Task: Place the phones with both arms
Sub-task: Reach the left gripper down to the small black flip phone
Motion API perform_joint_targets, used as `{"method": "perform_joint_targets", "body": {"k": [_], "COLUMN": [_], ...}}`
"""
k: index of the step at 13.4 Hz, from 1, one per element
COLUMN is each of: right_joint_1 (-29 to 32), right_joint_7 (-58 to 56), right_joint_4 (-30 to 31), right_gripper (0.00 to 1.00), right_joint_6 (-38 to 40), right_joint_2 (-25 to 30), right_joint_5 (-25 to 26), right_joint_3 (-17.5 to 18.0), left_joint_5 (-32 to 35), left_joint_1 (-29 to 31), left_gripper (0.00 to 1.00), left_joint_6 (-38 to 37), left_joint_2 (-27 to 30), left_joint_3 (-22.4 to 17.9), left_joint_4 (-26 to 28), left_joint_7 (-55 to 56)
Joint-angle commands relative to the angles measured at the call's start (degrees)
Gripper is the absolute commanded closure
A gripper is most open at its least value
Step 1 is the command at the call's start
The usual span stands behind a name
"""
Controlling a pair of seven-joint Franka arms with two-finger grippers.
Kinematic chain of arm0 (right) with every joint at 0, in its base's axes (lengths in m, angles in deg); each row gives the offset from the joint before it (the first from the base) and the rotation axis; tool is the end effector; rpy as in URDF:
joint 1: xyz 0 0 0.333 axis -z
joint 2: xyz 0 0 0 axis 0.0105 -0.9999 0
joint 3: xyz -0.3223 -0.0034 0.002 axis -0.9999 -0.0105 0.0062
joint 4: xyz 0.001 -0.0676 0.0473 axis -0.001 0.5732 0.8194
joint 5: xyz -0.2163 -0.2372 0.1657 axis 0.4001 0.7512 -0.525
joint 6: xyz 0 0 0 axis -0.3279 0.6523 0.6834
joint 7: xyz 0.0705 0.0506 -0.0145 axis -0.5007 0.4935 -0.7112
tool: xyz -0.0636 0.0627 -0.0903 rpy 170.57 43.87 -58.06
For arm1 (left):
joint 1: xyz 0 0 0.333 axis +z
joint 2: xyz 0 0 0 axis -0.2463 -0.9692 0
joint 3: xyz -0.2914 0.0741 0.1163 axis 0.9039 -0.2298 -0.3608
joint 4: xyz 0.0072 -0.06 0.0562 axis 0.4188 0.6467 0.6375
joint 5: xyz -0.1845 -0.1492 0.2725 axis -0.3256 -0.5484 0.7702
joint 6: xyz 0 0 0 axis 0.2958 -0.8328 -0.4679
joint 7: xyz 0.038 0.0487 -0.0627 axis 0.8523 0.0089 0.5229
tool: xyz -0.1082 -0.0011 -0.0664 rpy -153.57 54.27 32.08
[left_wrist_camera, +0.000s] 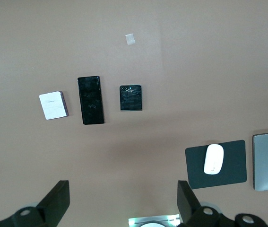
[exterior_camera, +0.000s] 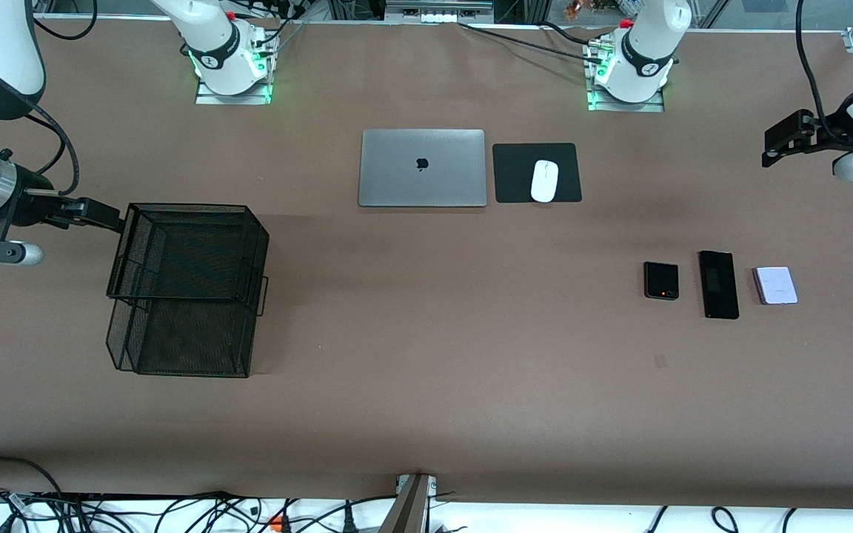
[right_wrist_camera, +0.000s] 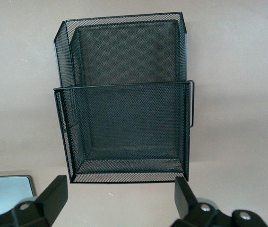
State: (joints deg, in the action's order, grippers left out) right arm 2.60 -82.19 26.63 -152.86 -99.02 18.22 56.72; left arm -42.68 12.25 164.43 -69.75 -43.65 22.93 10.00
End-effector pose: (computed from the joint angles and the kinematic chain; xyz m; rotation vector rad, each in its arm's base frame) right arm 0.5695 0.0014 0.5117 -3.0869 0.1253 0.1622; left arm 0.5094 -0.0087 0.6175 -3.1033 0.1853 0.1643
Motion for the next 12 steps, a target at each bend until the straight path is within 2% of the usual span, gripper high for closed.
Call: {"method": "perform_joint_targets", "body": {"k": [1, 8, 12], "right_joint_1": [0.5, 0.5, 0.4], "right_joint_7": [-0.9, -0.8, -0.8], "right_joint_4": [-0.1, -0.2, -0.1], "right_gripper": [0.00, 0.00, 0.00], "right_joint_6": [1.0, 1.0, 1.0], "right_joint_2": [0.6, 0.5, 0.6], "right_joint_5": [-0.9, -0.8, -0.8], "right_joint_3": [0.1, -0.1, -0.1], "left_joint_5": [-1.4, -1.1, -1.0], "left_joint_1": [0.3, 0.4, 0.7], "left_gripper": [0.00, 0.00, 0.00], "left_joint_6": [0.1, 0.0, 1.2], "left_joint_2": [1.6, 1.5, -0.1], "left_joint_3": [0.1, -0.3, -0.4], "left_joint_4": [1.6, 2.1, 4.2], "left_joint_7": [-0.9, -1.0, -1.0]}}
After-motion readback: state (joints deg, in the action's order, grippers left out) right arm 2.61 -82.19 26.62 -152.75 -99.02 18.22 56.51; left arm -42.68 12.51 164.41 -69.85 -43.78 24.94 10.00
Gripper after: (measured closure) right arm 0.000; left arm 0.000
